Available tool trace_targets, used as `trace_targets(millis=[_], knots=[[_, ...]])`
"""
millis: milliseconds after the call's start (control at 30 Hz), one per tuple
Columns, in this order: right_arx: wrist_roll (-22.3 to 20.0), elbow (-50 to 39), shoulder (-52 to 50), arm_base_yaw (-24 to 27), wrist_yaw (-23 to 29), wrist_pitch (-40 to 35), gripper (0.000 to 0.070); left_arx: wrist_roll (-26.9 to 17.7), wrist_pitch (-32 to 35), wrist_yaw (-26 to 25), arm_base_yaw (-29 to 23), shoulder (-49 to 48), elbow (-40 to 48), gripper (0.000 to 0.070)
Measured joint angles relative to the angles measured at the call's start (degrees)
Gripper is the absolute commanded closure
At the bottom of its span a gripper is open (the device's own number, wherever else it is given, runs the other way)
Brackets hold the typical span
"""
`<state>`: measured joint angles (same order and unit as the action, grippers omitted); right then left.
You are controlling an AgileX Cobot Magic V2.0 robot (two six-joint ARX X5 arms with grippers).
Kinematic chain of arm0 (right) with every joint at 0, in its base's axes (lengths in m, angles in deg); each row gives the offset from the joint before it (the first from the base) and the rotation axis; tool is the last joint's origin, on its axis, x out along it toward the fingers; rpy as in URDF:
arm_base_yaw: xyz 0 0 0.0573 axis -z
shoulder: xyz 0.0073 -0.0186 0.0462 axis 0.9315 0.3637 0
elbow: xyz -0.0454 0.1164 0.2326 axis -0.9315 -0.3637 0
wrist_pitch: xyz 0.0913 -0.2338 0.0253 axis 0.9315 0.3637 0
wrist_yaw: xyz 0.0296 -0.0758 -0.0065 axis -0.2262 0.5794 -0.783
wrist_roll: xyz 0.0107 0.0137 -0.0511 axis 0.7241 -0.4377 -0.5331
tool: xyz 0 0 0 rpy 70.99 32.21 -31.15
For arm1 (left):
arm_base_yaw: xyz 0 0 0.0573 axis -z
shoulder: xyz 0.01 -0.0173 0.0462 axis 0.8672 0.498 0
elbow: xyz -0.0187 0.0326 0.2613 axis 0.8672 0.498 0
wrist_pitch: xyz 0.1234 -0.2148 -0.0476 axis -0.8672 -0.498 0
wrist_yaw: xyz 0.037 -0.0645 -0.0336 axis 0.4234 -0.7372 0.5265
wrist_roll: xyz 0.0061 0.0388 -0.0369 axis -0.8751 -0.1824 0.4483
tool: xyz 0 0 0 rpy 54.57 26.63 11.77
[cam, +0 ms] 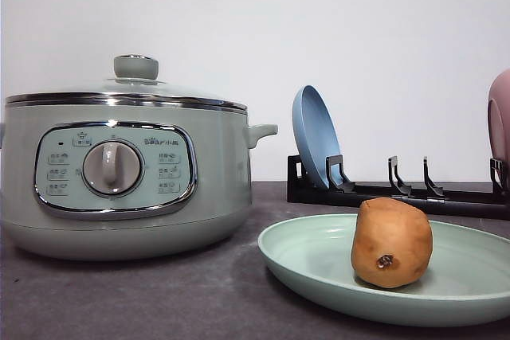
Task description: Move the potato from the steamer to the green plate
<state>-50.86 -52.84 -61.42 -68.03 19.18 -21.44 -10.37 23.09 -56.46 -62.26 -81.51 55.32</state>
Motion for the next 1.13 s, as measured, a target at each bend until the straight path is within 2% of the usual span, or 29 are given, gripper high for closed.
trace_targets(millis=[1133], knots=[[0.00,-0.01,0.00,0.00,0.00,0.00,0.0700,0.00,0.00,0.00,0.00,0.00,0.00,0.0697]])
